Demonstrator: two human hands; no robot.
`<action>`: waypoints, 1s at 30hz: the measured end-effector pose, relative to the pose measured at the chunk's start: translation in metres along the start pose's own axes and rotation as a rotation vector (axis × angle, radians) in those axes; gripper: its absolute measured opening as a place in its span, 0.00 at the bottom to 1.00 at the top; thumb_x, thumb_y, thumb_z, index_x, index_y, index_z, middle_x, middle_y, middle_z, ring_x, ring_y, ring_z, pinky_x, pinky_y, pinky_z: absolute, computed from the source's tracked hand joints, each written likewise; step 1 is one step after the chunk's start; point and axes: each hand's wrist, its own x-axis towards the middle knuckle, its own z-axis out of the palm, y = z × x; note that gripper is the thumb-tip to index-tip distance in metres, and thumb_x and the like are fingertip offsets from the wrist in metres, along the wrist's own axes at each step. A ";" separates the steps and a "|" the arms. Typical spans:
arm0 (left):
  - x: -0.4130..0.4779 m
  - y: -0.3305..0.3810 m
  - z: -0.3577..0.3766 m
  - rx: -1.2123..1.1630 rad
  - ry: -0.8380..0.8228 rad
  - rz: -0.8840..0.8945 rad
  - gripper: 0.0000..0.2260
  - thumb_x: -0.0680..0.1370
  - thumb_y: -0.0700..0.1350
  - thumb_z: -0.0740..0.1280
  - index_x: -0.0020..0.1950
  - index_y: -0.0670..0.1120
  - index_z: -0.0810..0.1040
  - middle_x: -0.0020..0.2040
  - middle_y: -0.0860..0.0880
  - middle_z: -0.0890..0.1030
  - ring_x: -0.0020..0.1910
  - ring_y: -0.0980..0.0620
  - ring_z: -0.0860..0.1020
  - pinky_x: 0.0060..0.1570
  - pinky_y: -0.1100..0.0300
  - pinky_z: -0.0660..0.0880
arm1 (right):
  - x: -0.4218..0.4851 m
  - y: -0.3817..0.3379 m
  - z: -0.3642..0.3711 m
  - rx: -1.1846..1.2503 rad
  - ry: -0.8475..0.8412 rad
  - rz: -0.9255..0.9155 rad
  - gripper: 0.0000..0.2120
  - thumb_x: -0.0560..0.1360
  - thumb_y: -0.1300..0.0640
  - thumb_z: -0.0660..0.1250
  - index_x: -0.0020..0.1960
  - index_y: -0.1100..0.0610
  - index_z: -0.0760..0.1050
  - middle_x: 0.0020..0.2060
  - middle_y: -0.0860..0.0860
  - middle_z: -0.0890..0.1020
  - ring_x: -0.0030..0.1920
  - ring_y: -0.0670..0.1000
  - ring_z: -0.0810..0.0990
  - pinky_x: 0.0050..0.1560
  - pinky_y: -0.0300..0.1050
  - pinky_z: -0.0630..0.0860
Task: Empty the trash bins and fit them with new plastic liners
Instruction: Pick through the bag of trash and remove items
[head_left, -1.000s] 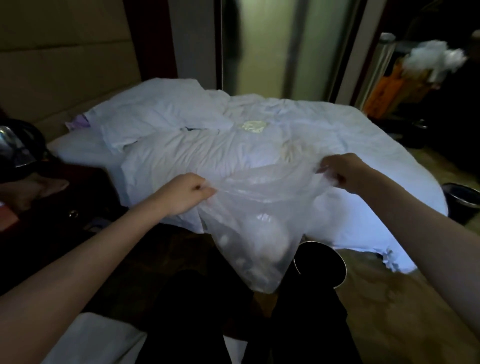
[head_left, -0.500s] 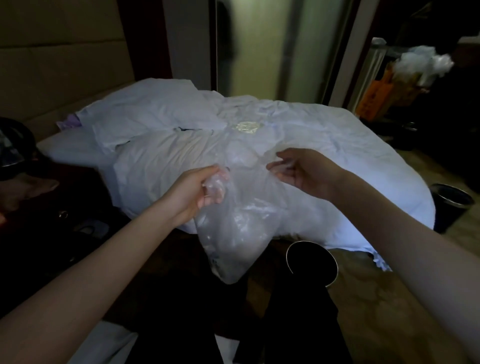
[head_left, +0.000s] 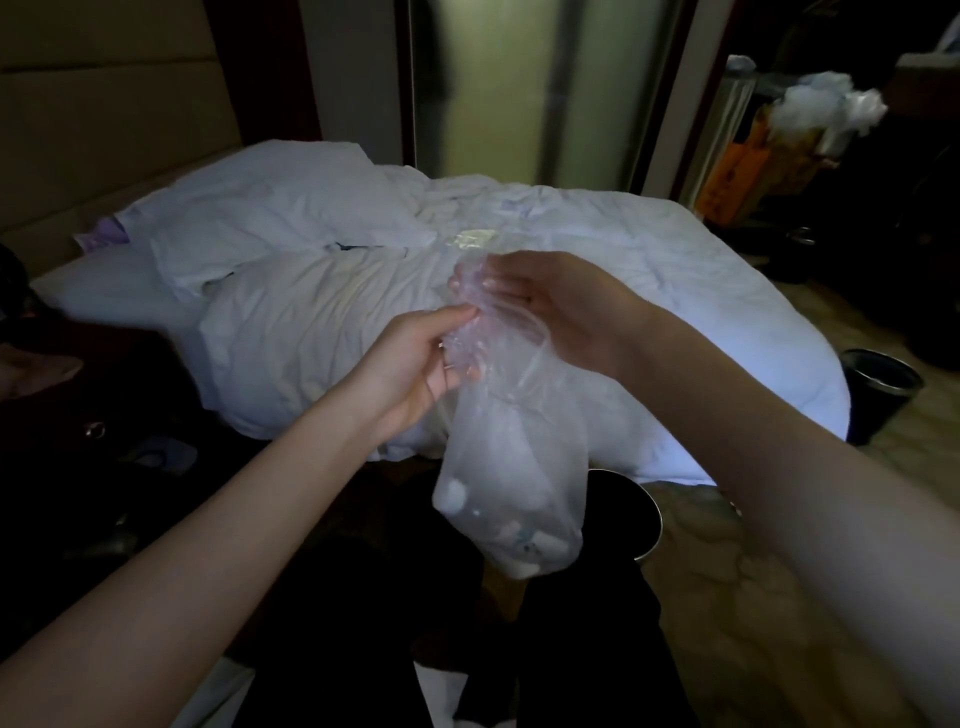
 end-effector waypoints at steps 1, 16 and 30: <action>0.001 -0.002 0.001 0.013 0.031 0.010 0.08 0.81 0.39 0.62 0.47 0.41 0.80 0.36 0.49 0.82 0.32 0.56 0.80 0.32 0.65 0.77 | -0.002 -0.002 -0.005 -0.029 0.003 -0.029 0.11 0.80 0.62 0.63 0.57 0.67 0.78 0.47 0.57 0.83 0.45 0.50 0.84 0.50 0.40 0.82; -0.006 0.020 0.042 0.091 0.011 0.144 0.09 0.81 0.38 0.64 0.45 0.36 0.81 0.38 0.45 0.84 0.36 0.51 0.82 0.38 0.62 0.80 | -0.060 0.127 -0.029 -0.490 0.255 -0.262 0.45 0.61 0.40 0.79 0.72 0.54 0.67 0.65 0.50 0.77 0.66 0.49 0.76 0.65 0.49 0.74; -0.010 0.027 0.031 0.505 0.158 0.378 0.20 0.70 0.60 0.73 0.53 0.48 0.80 0.50 0.52 0.83 0.46 0.58 0.81 0.44 0.62 0.75 | -0.008 0.062 -0.010 -0.019 0.373 -0.250 0.14 0.81 0.52 0.62 0.43 0.59 0.78 0.38 0.55 0.85 0.47 0.52 0.84 0.54 0.44 0.79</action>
